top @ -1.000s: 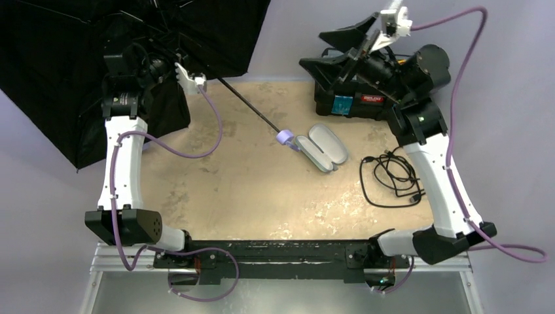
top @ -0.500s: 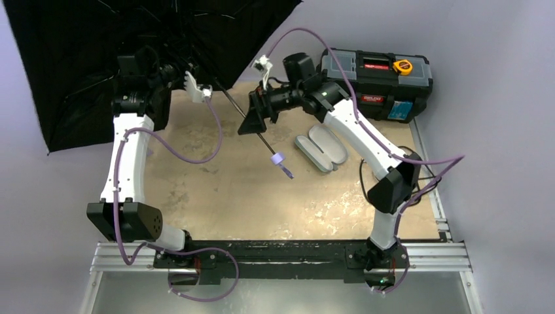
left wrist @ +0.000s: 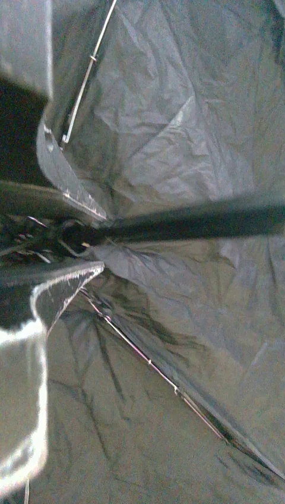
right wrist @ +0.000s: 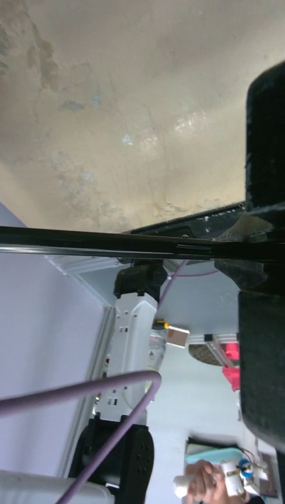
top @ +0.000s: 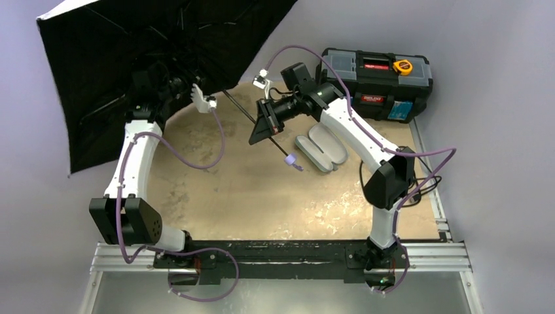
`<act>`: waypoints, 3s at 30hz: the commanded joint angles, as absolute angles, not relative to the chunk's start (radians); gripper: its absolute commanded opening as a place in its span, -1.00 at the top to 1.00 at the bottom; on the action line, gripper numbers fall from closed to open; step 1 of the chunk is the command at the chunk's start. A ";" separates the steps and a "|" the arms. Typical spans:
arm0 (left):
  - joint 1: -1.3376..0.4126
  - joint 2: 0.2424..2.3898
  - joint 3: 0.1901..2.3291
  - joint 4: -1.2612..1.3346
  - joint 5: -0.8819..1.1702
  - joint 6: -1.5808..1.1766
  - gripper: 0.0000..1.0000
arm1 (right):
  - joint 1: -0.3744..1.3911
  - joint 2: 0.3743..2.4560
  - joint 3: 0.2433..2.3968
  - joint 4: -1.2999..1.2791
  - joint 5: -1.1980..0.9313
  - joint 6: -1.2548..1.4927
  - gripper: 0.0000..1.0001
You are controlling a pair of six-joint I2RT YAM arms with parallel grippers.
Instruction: Open the umbrella
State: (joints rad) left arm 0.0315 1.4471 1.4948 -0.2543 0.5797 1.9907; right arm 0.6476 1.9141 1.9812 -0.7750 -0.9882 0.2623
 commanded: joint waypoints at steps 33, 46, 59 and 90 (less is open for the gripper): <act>-0.157 1.169 1.082 -0.143 0.457 1.825 0.15 | 0.567 1.817 1.882 -0.718 -1.163 0.190 1.00; -0.212 1.216 1.076 -0.079 0.049 1.637 0.60 | 0.555 1.745 1.798 -0.573 -1.191 0.277 1.00; -0.070 1.316 1.080 0.108 -0.163 1.381 0.93 | 0.506 1.712 1.788 -0.693 -1.205 0.184 1.00; 0.429 1.982 2.318 0.005 0.132 1.792 1.00 | 0.459 1.612 1.582 -1.359 -0.782 -0.661 1.00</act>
State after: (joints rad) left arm 0.0212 1.9228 2.0682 -0.3904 0.7547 1.8820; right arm 0.4862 1.6821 1.6711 -0.6399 -0.6052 -0.4110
